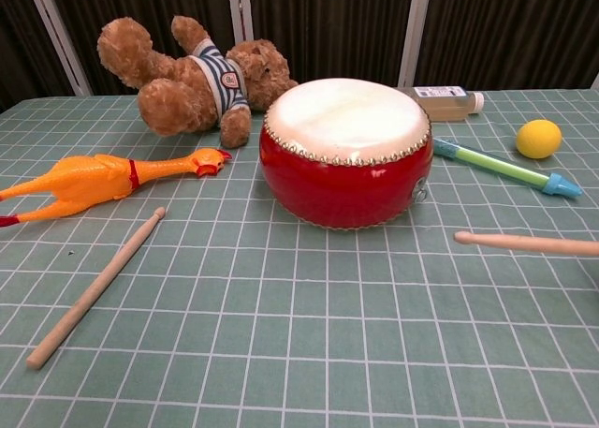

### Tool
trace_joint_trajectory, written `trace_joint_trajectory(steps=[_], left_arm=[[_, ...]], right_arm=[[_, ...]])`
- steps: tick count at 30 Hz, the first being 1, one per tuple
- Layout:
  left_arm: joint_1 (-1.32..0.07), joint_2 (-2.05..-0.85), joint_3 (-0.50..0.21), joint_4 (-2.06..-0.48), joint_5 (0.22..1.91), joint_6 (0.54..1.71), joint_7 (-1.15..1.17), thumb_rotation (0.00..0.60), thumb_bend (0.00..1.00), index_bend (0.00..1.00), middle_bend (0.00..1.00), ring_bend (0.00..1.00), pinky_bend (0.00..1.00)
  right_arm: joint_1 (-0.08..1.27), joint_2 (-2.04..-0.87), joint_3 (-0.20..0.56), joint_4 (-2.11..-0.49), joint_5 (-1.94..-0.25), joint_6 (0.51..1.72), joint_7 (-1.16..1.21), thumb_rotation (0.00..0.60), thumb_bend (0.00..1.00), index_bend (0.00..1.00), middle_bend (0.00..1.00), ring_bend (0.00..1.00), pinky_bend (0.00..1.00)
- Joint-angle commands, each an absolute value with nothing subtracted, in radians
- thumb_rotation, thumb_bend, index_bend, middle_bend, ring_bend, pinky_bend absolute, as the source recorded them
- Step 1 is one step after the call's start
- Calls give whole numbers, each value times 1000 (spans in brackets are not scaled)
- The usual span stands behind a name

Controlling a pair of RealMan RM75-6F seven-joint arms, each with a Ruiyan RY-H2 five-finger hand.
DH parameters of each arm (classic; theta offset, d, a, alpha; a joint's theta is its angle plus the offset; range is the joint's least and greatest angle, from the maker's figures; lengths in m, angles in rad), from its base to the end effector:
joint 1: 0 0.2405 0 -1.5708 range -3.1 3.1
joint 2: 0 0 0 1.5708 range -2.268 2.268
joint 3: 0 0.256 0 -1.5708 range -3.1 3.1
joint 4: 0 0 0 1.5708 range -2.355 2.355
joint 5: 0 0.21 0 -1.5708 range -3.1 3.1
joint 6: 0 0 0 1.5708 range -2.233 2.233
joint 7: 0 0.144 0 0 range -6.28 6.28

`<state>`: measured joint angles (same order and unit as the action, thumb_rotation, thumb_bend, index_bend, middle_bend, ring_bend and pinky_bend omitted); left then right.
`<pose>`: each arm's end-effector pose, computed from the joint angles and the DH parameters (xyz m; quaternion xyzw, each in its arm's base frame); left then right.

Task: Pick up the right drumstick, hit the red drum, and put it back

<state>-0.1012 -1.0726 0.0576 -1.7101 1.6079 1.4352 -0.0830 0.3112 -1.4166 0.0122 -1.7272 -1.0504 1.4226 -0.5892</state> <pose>-0.2896 0.1594 0.1392 -0.6299 -0.4449 -0.3979 0.4970 -0.2688 -0.2193 0.0499 0.6236 -0.4247 0.2506 0.6067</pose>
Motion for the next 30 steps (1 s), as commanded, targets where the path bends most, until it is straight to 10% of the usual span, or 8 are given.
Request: trace_joint_trajectory(steps=[1,24,30], left_arm=[[-101,-1073,57,-1709,1607,1435,-84,600,0,0,0,0,0],[-102,-1069,59,-1712,1603,1427,-82,600,0,0,0,0,0],[-101,-1069,58,-1713,1604,1431,-84,600,0,0,0,0,0]], right_arm=[[314,-1440,22,-1705,-1042,1411,-601,600,671,890,1000,1000,871],[316,-1427,39,-1742,-999,1394,-723,600,520,237,938,885,745],[300,-1370,56,-1788,-1064,1434,-661,600,501,137,671,646,502]])
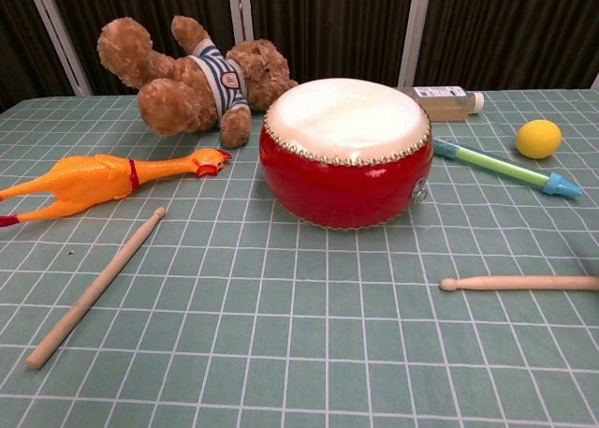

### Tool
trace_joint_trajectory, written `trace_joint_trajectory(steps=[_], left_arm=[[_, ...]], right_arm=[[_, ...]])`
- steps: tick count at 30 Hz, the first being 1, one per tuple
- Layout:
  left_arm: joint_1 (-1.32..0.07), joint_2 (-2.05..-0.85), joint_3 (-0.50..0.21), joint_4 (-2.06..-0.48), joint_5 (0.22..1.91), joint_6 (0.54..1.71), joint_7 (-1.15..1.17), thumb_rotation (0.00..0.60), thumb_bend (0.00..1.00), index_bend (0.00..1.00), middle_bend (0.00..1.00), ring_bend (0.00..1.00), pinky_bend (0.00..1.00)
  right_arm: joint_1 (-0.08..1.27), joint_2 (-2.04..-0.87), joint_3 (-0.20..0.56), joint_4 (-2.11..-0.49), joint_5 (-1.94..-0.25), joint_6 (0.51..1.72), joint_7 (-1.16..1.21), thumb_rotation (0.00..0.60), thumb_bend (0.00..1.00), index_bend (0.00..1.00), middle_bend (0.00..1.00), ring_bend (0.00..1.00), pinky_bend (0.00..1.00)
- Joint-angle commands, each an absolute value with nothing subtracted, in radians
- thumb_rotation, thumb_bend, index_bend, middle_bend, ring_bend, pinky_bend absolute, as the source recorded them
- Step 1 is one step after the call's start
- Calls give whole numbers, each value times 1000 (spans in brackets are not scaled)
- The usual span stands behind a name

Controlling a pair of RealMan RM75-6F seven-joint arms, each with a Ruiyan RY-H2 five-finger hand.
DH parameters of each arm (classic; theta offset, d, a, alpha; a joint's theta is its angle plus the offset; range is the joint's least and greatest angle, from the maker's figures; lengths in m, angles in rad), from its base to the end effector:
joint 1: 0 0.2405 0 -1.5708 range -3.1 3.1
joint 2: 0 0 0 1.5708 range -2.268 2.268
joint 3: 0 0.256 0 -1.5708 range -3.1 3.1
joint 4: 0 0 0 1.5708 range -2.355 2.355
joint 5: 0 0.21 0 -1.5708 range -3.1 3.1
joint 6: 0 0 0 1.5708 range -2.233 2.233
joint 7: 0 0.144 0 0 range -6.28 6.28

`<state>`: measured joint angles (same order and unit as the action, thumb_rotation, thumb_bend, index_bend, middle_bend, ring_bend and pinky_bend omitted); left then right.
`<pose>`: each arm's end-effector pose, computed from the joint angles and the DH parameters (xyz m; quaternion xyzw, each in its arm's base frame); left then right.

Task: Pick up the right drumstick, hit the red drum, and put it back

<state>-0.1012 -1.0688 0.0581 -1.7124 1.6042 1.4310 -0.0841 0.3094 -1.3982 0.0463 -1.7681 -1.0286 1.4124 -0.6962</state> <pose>-0.2903 0.1592 0.1398 -0.6296 -0.4469 -0.3956 0.4974 -0.2632 -0.2237 0.0558 0.6338 -0.4050 0.2265 0.6189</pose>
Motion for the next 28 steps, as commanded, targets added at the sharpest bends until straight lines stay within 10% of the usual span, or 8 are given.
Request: trace_joint_trajectory(steps=[1,5,9,28], left_arm=[[-101,-1069,58,-1713,1605,1432,-85,600,0,0,0,0,0],[-100,-1069,57,-1713,1604,1434,-85,600,0,0,0,0,0],[-99,-1070,56,-1709,1608,1439,-79,600,0,0,0,0,0],[-88,-1110,25,-1656,1615,1499,-41,600,0,0,0,0,0]], right_arm=[[295,-1357,59,-1794,-1081,1442,-640,600,483,98,574,547,440],[267,-1271,51,-1822,-1184,1469,-520,600,383,0,227,184,212],[229,-1185,18,-1822,-1283,1507,-440,600,284,0,32,27,81],[77,-1143,-66,-1597,-1558,1670,-182,600,202,0,0,0,0]])
